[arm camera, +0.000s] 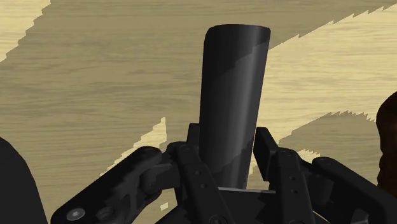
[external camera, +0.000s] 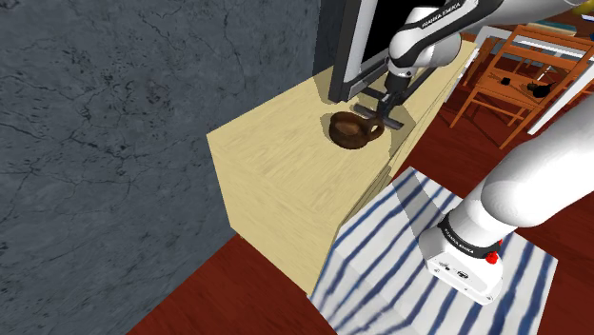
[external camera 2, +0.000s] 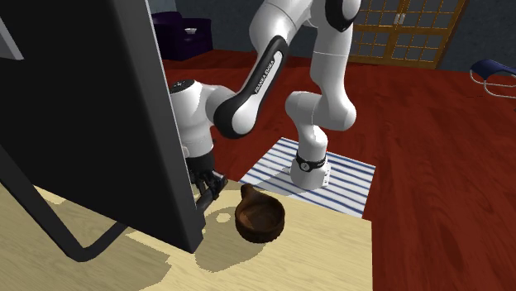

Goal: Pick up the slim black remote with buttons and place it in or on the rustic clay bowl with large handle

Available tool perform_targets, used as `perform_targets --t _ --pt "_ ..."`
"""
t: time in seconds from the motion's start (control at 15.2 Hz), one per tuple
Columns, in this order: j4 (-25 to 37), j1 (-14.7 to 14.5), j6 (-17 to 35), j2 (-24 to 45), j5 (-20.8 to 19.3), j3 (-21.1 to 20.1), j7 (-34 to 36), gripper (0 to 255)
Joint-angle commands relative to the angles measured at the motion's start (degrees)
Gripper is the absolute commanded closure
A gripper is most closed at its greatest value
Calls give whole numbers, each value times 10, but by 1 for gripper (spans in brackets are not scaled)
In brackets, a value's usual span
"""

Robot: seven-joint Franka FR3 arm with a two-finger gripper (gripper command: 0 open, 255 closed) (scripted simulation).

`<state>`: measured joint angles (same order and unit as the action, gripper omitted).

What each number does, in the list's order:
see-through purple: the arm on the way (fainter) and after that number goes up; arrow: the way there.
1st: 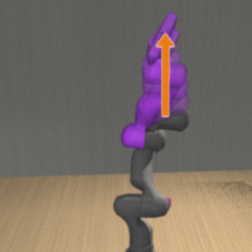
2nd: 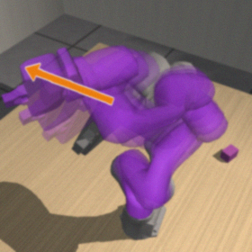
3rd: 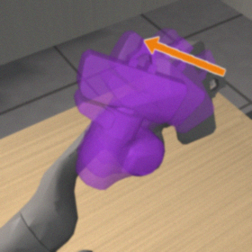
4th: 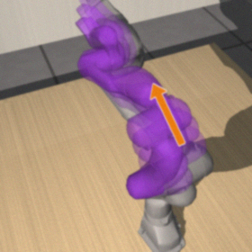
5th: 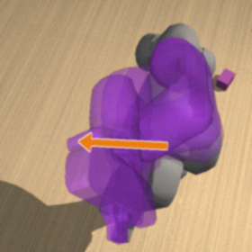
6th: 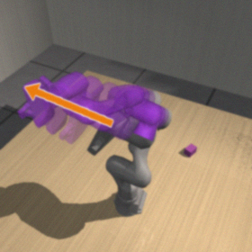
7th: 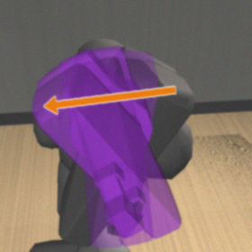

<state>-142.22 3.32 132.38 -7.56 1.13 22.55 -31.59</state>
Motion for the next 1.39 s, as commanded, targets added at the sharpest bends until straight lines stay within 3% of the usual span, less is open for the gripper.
perform_targets --t 0.0,1.32 --pt "6 1 -16 -11 -6 -1 4 255" --pt "93 7 -181 -94 -34 -18 36 255"
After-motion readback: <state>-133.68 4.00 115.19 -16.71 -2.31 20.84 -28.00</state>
